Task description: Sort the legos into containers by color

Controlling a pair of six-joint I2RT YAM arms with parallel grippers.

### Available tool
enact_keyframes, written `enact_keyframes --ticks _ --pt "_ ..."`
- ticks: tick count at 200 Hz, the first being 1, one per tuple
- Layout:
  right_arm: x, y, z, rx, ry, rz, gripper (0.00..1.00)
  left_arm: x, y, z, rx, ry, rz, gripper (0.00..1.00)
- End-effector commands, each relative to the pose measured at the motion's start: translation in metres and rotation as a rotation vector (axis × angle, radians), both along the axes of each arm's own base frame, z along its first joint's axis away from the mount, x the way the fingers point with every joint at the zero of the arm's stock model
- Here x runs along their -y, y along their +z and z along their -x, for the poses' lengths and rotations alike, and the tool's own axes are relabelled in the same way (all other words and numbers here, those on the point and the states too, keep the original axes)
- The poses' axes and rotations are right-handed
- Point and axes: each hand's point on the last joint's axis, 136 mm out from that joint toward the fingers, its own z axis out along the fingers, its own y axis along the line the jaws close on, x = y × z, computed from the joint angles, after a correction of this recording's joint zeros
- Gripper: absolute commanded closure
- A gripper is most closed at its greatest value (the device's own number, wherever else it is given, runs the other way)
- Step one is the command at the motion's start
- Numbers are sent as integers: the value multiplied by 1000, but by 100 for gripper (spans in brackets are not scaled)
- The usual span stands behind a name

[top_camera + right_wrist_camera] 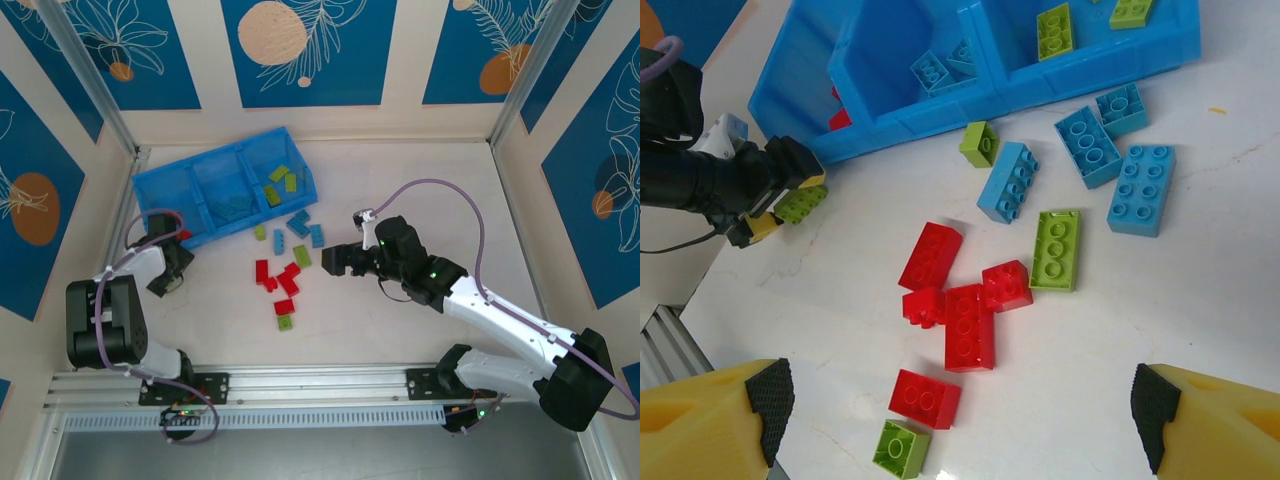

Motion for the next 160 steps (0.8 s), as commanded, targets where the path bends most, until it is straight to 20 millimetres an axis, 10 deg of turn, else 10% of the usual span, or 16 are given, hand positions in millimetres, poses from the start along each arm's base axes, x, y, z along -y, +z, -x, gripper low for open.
enact_keyframes --ticks 1,74,130,160 --pt "-6 14 3 7 16 -36 10 -4 -12 7 -33 7 8 23" --pt "-9 22 10 20 18 -36 10 16 19 10 74 -11 104 50" --pt "-13 27 6 37 -17 -53 10 126 160 -32 436 -373 127 51" --pt "-10 21 -3 33 -61 -18 10 188 194 -94 476 -626 -39 51"
